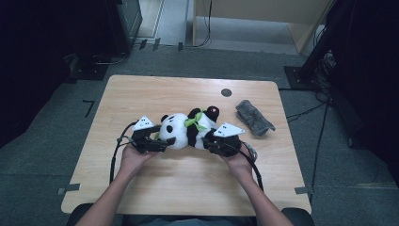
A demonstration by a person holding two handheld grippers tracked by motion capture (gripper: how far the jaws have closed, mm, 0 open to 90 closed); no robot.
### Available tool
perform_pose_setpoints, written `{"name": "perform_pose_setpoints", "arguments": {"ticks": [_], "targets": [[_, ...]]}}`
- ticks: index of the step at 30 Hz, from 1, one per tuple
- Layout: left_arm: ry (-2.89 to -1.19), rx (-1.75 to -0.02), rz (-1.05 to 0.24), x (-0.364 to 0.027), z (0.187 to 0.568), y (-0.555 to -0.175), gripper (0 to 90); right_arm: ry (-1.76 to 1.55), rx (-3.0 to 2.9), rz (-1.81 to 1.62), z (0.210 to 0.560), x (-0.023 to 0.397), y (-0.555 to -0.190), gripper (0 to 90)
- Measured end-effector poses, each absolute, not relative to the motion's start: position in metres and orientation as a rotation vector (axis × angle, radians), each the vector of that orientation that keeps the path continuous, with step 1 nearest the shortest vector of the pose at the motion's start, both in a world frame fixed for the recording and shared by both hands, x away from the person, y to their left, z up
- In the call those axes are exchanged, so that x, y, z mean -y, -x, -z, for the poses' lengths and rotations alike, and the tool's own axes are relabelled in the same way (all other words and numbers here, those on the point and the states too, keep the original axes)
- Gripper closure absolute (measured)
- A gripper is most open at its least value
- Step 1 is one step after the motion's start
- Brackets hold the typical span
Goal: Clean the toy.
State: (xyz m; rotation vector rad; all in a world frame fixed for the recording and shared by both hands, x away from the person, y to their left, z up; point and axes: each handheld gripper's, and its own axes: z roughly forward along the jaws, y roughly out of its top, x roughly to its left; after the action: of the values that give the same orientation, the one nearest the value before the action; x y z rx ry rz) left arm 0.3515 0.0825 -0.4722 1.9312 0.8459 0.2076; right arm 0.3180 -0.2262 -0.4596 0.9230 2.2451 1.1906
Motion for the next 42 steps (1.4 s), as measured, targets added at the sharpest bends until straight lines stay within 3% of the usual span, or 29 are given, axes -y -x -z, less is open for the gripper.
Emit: {"name": "perform_pose_setpoints", "arguments": {"ticks": [7, 19, 21, 24, 30, 33, 34, 35, 36, 39, 42], "targets": [[-1.919, -0.795, -0.267, -0.094, 0.466, -0.344, 14.4, -1.037, -2.244, -1.273, 0.442, 0.237, -0.328, 57.3], [-1.911, -0.717, -0.247, -0.093, 0.469, -0.333, 13.0, -1.064, -2.2, -1.363, 0.408, 0.246, -0.324, 60.3], [-1.912, -0.711, -0.251, -0.092, 0.469, -0.333, 11.7, -1.066, -2.197, -1.384, 0.406, 0.247, -0.323, 60.4], [-1.88, -0.703, -0.275, -0.089, 0.469, -0.333, 0.1, -1.055, -2.201, -1.474, 0.397, 0.247, -0.319, 60.4], [-1.907, -0.632, -0.345, -0.083, 0.468, -0.328, 0.2, -1.025, -2.238, -1.523, 0.393, 0.244, -0.315, 61.7], [-1.933, -0.61, -0.402, -0.08, 0.467, -0.324, 16.8, -1.01, -2.259, -1.507, 0.395, 0.24, -0.314, 62.1], [-1.938, -0.618, -0.402, -0.08, 0.465, -0.323, 16.8, -1.01, -2.259, -1.507, 0.395, 0.24, -0.314, 62.1], [-1.914, -0.634, -0.373, -0.085, 0.462, -0.324, 31.8, -1.003, -2.258, -1.494, 0.396, 0.239, -0.314, 62.0], [-1.914, -0.634, -0.373, -0.085, 0.462, -0.324, 36.5, -1.008, -2.262, -1.499, 0.396, 0.24, -0.314, 61.7], [-1.917, -0.64, -0.332, -0.091, 0.457, -0.326, 48.6, -1.016, -2.273, -1.491, 0.399, 0.24, -0.317, 59.6], [-1.919, -0.65, -0.286, -0.093, 0.456, -0.327, 57.0, -0.991, -2.279, -1.443, 0.402, 0.239, -0.318, 51.7]]}}
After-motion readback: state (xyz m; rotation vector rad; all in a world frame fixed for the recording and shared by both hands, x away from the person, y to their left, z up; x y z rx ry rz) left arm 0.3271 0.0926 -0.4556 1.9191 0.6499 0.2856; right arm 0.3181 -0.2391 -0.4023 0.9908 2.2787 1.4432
